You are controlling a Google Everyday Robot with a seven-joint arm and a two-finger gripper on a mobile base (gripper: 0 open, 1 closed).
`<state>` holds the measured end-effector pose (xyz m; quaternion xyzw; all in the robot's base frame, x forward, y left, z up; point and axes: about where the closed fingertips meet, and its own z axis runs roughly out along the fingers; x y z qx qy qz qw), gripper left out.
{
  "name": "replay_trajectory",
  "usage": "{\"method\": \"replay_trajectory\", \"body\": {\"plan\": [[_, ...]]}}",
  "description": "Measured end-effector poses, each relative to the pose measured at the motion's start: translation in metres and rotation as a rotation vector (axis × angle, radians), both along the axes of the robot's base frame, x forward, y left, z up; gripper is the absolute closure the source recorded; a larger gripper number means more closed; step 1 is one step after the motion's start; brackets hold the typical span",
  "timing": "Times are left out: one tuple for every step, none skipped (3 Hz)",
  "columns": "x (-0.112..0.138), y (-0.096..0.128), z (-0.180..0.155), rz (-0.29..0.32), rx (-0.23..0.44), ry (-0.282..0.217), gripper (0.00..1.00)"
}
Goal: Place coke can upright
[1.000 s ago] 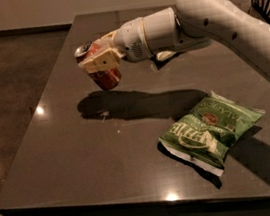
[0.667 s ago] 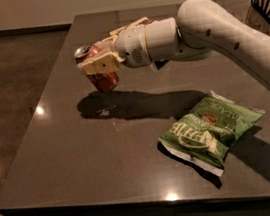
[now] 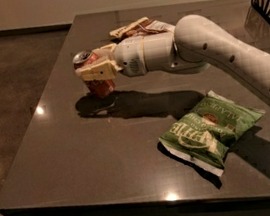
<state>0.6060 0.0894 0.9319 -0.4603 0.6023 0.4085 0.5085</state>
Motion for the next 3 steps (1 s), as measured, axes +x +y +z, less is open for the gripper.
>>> {"method": "replay_trajectory", "body": {"plan": [[0.0024, 0.0052, -0.0061, -0.001, 0.028, 0.008, 0.59], [0.0059, 0.0064, -0.0087, -0.011, 0.090, 0.019, 0.35], [0.0046, 0.0091, -0.0081, -0.005, 0.087, 0.019, 0.12]]}}
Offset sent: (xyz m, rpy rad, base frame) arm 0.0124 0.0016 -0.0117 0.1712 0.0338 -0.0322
